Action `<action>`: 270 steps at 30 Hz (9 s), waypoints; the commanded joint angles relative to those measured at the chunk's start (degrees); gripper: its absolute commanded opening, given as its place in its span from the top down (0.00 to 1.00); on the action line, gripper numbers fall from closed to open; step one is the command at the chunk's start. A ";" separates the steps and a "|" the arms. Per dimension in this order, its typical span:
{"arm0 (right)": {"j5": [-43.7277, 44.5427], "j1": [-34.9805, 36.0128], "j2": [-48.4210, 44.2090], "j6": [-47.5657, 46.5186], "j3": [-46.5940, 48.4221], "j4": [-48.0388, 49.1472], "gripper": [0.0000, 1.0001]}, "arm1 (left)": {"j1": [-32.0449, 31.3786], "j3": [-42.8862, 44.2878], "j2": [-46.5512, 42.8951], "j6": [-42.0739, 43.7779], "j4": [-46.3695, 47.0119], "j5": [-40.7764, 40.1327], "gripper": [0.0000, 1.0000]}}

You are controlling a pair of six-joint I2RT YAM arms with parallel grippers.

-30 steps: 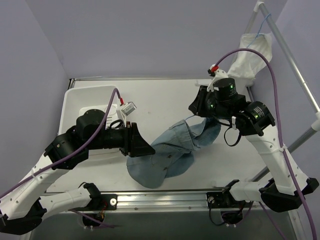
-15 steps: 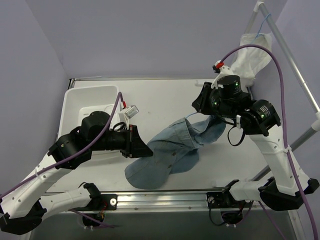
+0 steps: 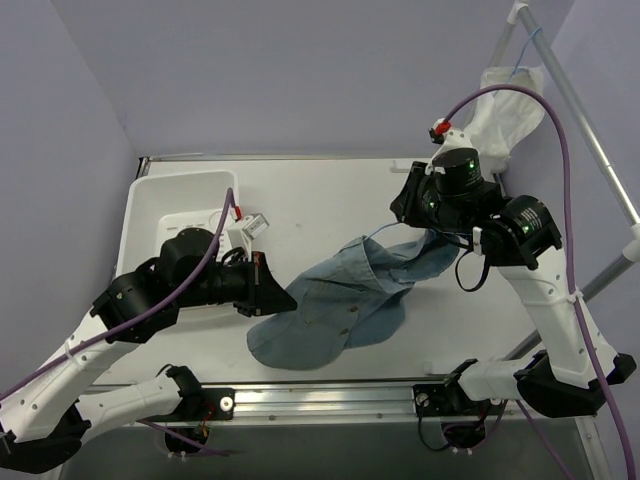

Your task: Remove the skirt from the hanger

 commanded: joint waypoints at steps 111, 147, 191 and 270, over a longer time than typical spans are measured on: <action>18.57 -1.01 10.60 -0.97 -13.03 4.12 1.00 | -5.09 47.21 28.65 -2.70 -7.97 -5.89 0.54; 26.57 6.28 16.22 -1.15 -11.10 -0.45 1.00 | -9.93 52.06 35.69 1.43 -18.88 -15.91 0.47; 30.52 10.50 19.12 3.07 -5.92 -4.85 1.00 | -9.93 38.70 28.04 1.08 -19.84 -15.12 0.98; -18.43 11.21 -41.69 14.85 -46.96 2.27 1.00 | -2.29 59.35 45.01 15.92 17.09 0.88 0.98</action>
